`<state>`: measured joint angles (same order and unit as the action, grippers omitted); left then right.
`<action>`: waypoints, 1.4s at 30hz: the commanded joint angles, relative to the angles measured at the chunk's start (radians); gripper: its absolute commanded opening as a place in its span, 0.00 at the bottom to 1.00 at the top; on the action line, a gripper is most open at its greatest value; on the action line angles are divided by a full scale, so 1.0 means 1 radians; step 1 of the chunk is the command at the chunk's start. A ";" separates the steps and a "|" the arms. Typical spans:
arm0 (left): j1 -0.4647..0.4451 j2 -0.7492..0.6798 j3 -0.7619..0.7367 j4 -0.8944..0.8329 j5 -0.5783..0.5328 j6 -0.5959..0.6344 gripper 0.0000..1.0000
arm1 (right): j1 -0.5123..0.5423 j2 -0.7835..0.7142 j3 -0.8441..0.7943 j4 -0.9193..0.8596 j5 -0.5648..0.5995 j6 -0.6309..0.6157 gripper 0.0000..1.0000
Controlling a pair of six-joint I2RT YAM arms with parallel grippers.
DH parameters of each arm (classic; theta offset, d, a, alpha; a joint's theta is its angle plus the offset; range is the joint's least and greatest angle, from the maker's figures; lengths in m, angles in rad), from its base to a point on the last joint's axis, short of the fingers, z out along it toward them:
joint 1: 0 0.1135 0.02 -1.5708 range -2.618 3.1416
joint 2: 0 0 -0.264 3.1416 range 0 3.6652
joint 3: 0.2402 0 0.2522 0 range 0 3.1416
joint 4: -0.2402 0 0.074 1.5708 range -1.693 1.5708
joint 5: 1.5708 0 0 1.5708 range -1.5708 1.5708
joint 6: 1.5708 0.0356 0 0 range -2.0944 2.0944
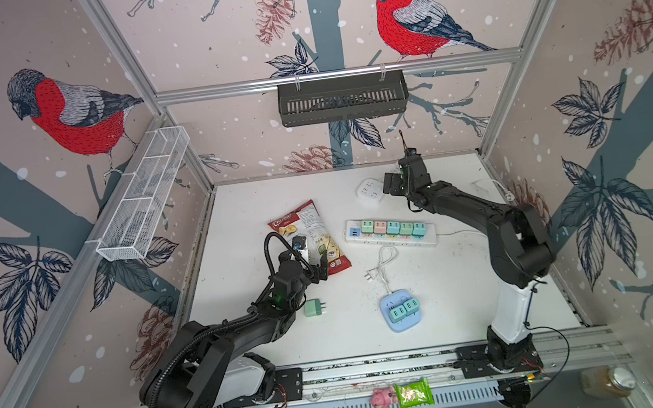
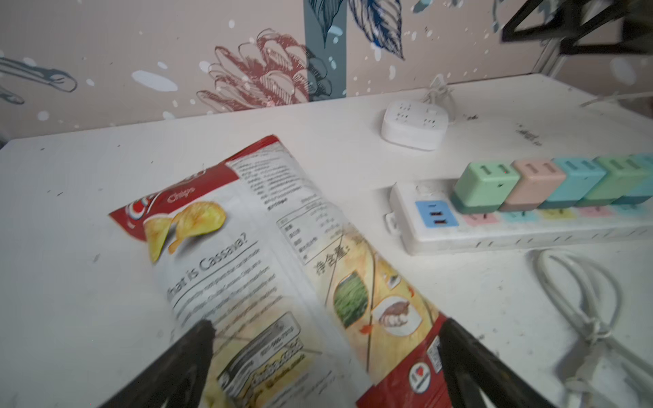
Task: Insert the plug
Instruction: 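Open the left gripper and lift it off while the right arm rises, then reach the right gripper to the white socket's cord while the left arm draws back, then close the right gripper on the white socket's cord near its plug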
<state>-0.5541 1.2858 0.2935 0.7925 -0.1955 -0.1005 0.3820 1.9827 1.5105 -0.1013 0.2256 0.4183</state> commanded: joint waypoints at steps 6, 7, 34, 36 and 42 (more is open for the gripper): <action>0.005 0.012 0.017 0.037 -0.018 -0.002 0.98 | -0.032 0.355 0.505 -0.339 0.028 -0.015 0.95; 0.005 0.006 0.012 0.037 -0.016 -0.004 0.98 | -0.038 0.398 0.573 -0.363 0.016 -0.016 0.96; 0.006 0.006 0.014 0.023 0.030 0.002 0.98 | -0.089 0.633 0.718 -0.441 0.070 -0.064 0.59; 0.005 0.006 0.017 0.021 0.031 0.002 0.98 | -0.090 0.606 0.681 -0.441 0.053 -0.055 0.50; 0.006 0.010 0.023 0.011 0.039 0.004 0.98 | -0.095 0.589 0.646 -0.426 -0.012 -0.044 0.26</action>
<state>-0.5507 1.2949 0.3084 0.7956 -0.1596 -0.1040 0.2905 2.5675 2.1658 -0.4347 0.2577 0.3862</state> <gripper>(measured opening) 0.982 0.287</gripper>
